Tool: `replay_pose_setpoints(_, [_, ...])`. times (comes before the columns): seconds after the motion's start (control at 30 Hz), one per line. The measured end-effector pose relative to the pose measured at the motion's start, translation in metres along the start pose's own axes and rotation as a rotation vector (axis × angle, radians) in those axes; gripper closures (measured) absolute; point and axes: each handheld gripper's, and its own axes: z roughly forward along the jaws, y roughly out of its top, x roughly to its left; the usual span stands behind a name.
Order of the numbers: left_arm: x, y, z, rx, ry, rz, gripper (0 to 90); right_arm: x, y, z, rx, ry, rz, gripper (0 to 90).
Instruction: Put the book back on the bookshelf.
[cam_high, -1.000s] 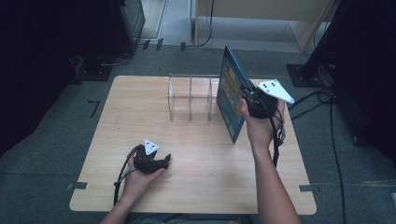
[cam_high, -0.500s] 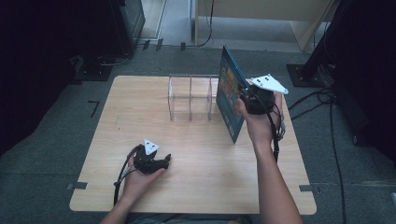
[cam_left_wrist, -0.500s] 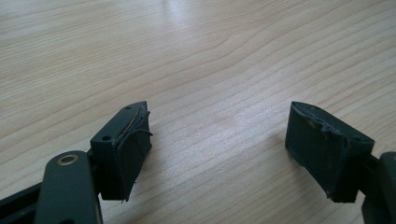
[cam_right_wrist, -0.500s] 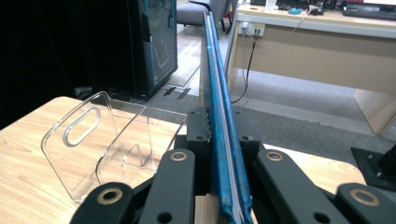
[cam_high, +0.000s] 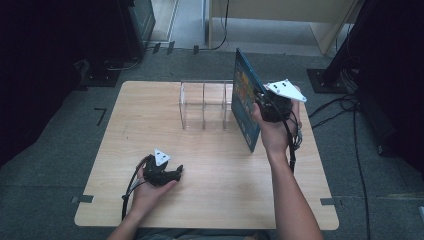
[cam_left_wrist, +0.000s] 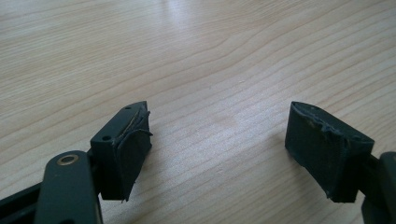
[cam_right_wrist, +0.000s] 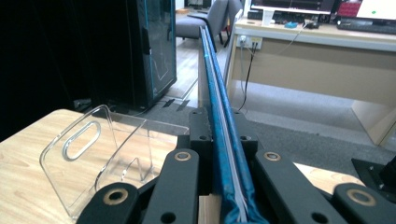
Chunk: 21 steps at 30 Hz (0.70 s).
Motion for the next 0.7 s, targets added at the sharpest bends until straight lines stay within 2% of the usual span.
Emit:
replay_pose_setpoints(0.37, [0.000,0.000,0.000,-0.001,-0.001,0.000,22.4,0.006,-0.002,0.008,-0.044,-0.033,-0.006,83.9])
replay_pose_setpoints(0.7, [0.000,0.000,0.000,-0.002,-0.001,-0.002,22.4,0.013,-0.004,0.011,-0.060,-0.047,-0.009,83.9])
